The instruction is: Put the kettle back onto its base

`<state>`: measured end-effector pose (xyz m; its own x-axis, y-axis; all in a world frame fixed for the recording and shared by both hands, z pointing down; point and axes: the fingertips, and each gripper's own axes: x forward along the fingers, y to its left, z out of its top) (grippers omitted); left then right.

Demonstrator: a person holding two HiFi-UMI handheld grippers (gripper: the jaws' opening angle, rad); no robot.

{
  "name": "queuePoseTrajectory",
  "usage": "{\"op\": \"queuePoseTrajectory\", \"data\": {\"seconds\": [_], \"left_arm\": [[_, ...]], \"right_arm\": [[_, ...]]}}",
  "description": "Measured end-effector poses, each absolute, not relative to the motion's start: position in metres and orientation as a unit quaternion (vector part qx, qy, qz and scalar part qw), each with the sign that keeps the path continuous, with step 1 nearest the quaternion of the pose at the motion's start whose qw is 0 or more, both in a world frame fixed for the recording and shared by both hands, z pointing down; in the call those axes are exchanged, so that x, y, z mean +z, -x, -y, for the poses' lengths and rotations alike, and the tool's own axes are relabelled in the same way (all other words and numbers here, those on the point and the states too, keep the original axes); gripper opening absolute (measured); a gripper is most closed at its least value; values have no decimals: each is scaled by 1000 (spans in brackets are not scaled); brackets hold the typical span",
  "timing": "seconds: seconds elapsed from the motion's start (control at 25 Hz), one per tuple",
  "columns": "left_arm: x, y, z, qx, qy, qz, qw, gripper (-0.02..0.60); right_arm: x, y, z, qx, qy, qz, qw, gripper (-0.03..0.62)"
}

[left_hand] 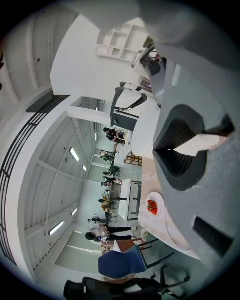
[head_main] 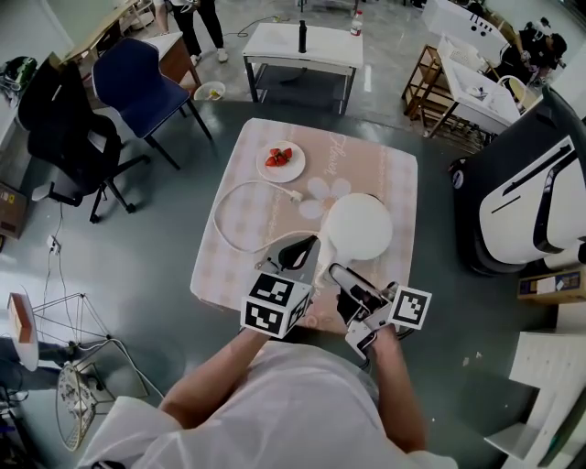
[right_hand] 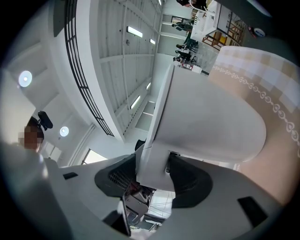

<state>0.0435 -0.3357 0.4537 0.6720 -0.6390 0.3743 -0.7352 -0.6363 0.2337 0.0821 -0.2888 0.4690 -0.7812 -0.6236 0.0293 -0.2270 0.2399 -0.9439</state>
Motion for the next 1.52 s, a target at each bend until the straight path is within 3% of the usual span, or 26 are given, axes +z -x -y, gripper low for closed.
{"op": "queuePoseTrajectory", "data": {"seconds": [0.36, 0.6, 0.72, 1.52], "left_arm": [[447, -57, 321, 129, -900, 377, 179, 5], [440, -66, 308, 123, -902, 376, 172, 6], [438, -70, 298, 123, -903, 376, 170, 5], [433, -83, 239, 122, -904, 378, 156, 5]], "right_arm": [[456, -103, 278, -513, 327, -773, 180, 194], [438, -115, 270, -465, 365, -790, 164, 73], [435, -120, 263, -439, 396, -795, 136, 44], [410, -129, 215, -272, 487, -830, 26, 5]]}}
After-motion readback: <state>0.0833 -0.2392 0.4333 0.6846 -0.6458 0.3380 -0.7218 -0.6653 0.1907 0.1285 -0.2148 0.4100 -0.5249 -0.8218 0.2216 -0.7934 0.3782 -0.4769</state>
